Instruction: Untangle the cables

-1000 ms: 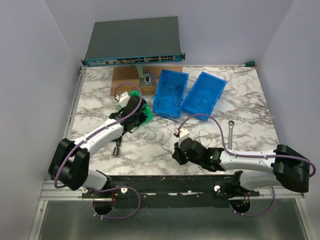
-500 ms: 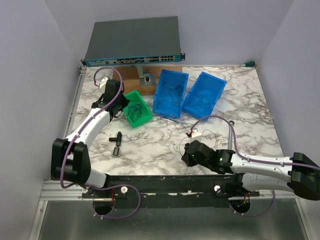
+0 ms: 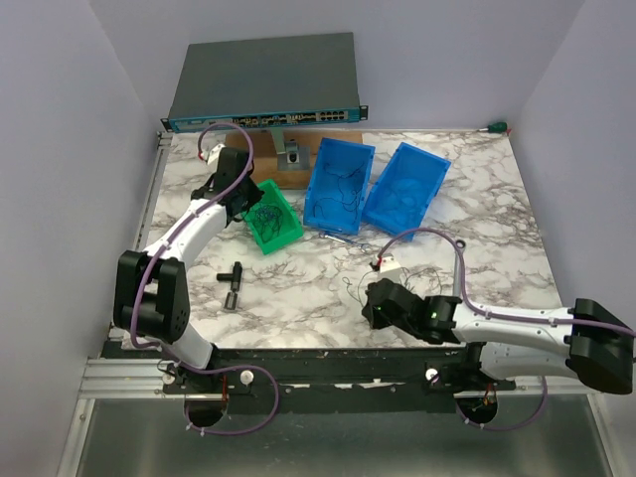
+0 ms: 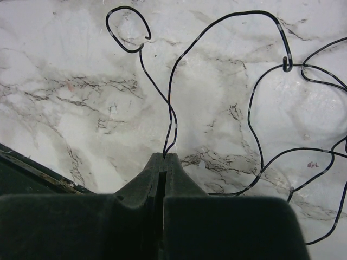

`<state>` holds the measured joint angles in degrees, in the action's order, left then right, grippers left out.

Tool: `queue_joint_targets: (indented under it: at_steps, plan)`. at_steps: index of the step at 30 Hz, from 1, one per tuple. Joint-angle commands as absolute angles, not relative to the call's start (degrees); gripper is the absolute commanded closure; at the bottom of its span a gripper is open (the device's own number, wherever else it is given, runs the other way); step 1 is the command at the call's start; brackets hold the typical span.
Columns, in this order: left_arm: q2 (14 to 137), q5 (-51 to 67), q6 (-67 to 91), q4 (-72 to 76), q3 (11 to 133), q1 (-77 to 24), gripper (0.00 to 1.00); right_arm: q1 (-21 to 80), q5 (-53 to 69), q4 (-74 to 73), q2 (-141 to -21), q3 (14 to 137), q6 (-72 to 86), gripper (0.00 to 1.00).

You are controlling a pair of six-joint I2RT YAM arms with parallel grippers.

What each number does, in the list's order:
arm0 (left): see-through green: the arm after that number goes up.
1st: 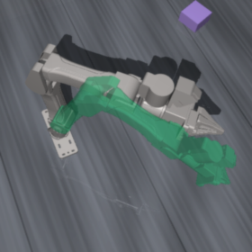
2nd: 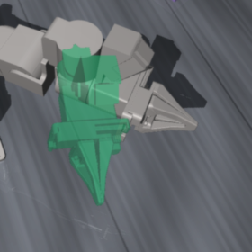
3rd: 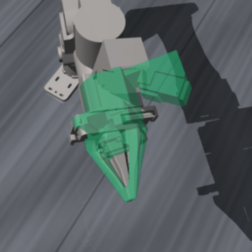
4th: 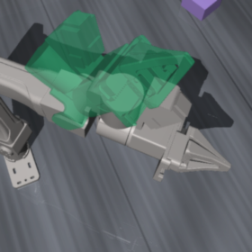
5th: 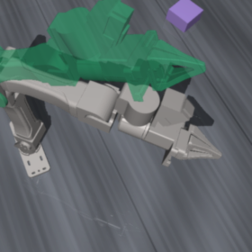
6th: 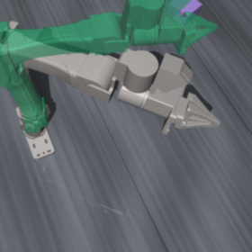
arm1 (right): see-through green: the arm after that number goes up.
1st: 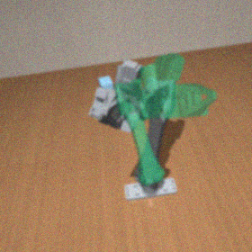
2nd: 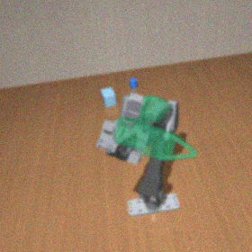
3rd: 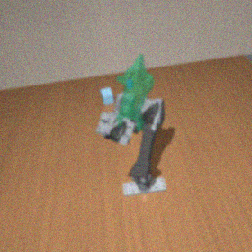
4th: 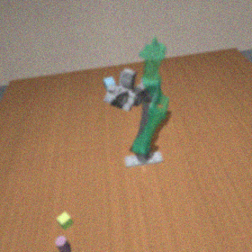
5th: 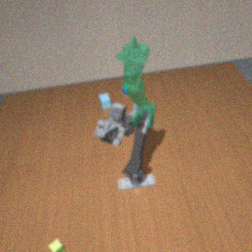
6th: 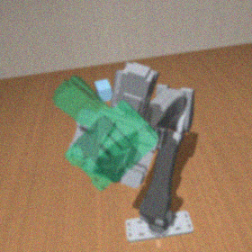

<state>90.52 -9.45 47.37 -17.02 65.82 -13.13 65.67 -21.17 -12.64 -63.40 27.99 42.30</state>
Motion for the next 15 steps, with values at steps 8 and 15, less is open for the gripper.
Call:
queue_joint_targets:
  at_steps: [8,15]
  plan:
    - [90.2,-3.0,47.4,-10.8,67.9,-12.1,1.0,66.0,-21.8,-5.8,-68.8,30.4,39.5,0.99]
    - [92.4,-2.2,48.7,-5.0,65.6,-9.9,1.0,66.0,-22.1,-5.1,-71.4,31.9,38.5,0.99]
